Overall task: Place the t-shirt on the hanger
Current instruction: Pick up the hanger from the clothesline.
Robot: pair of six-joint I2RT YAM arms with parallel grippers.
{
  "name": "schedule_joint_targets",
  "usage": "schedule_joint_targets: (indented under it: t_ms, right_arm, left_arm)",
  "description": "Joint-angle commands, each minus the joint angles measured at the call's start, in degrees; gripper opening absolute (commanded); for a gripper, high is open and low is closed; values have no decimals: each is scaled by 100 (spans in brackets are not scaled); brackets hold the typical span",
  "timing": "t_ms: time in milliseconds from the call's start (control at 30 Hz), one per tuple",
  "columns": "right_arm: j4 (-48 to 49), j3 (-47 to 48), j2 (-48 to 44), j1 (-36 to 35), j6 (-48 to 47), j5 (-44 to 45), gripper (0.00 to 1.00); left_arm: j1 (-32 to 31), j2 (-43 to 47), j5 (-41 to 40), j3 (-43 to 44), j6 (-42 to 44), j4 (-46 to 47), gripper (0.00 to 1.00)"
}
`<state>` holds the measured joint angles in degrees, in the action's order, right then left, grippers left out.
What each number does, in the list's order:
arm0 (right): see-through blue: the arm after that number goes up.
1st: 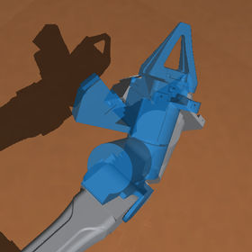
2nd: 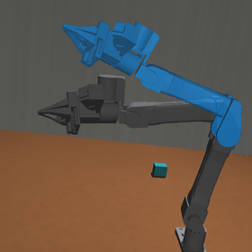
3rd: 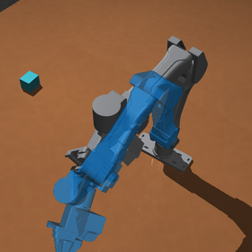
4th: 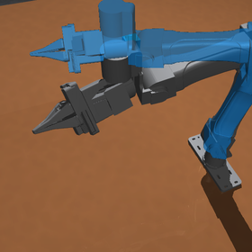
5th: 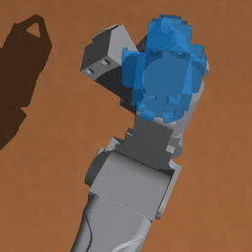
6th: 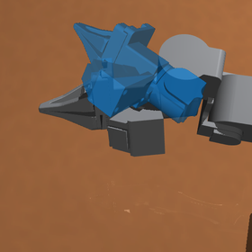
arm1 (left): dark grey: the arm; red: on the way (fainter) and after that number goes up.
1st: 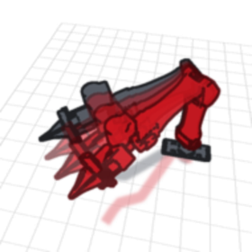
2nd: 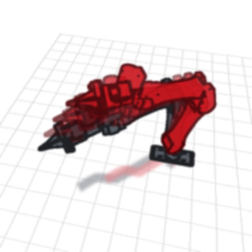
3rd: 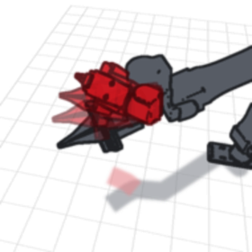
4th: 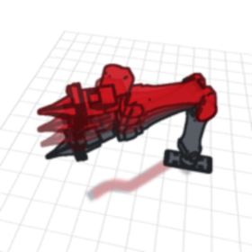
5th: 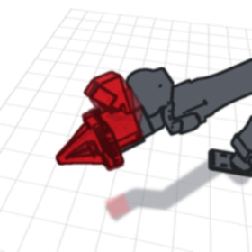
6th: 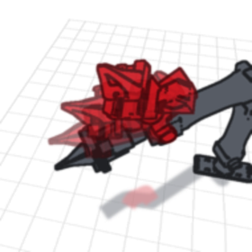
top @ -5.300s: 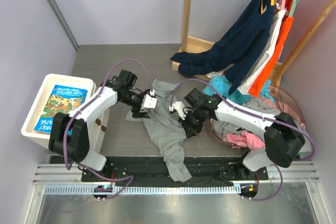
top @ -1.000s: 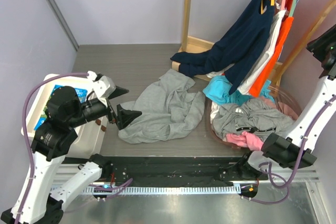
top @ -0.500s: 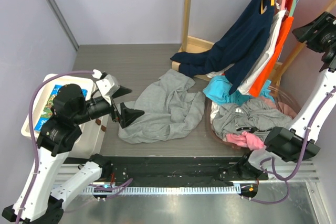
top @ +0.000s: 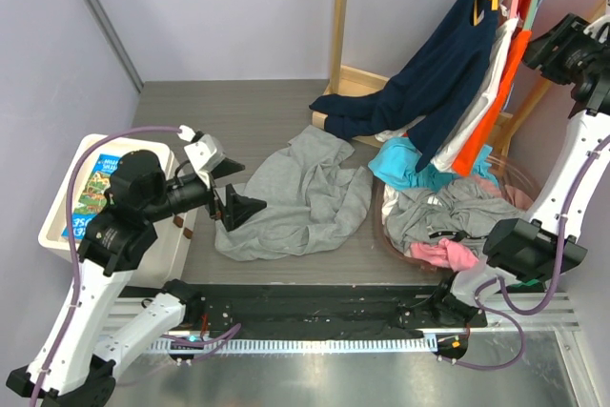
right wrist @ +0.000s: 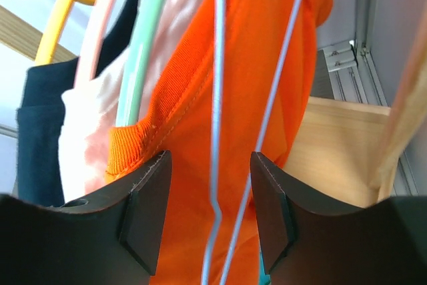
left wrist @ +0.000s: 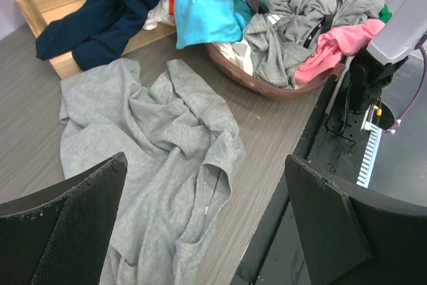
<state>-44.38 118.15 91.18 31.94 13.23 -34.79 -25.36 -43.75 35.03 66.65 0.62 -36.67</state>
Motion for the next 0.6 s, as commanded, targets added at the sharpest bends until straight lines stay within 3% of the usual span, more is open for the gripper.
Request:
schedule_joint_targets:
  t_ms: [0,233,367,567]
  right_arm:
    - [377,323,67,-311,-241,602,55]
    - [439,446,277,-804,-611,2114,39]
    - [430,437,348,-813,-778,2494,34]
    - [658,183,94,-804,-788,2232,1]
  left_arm:
    - [32,7,92,-56,-114,265,100]
    - [23,-11,40,-47,-159,248,100]
    - [32,-37,22,-47,-133,239,100]
    - [32,-99,39,-30,-133,256,100]
